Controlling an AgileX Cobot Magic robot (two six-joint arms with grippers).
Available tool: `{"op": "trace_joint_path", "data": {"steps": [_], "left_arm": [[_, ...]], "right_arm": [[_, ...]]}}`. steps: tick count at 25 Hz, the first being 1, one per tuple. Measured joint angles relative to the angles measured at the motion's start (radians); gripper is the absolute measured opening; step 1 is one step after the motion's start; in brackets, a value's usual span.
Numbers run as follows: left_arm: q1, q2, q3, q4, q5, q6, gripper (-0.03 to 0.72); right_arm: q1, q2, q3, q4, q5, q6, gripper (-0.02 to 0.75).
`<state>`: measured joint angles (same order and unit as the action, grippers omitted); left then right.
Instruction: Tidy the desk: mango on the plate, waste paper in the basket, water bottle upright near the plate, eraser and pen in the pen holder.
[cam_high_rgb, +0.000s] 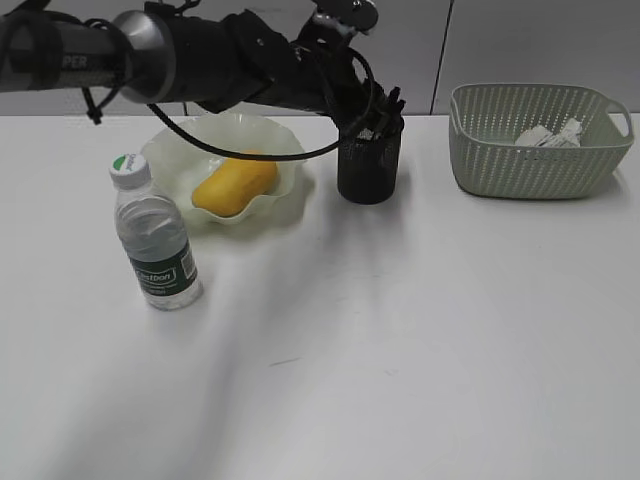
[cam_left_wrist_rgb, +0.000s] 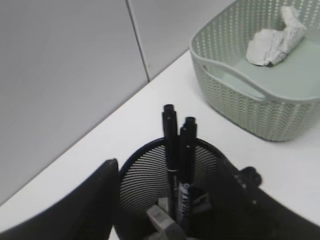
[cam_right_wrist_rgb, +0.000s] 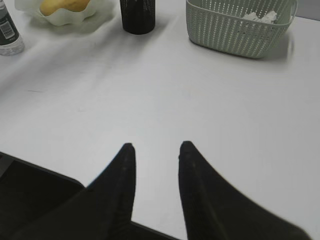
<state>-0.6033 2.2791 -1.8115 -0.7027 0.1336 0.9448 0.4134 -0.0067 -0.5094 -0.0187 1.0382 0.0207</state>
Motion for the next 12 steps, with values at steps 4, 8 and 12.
{"op": "trace_joint_path", "data": {"steps": [4,8,12], "left_arm": [[0.003,-0.062,0.000,-0.035,0.147,-0.020,0.414],[0.029,-0.198,0.040,0.014,0.249,-0.120,0.330],[0.051,-0.397,0.214,0.291,0.261,-0.382,0.303]], "right_arm": [[0.000,0.000,0.000,0.000,0.000,0.000,0.247],[0.000,0.000,0.000,0.000,0.000,0.000,0.247],[0.000,0.000,0.000,0.000,0.000,0.000,0.246]]}}
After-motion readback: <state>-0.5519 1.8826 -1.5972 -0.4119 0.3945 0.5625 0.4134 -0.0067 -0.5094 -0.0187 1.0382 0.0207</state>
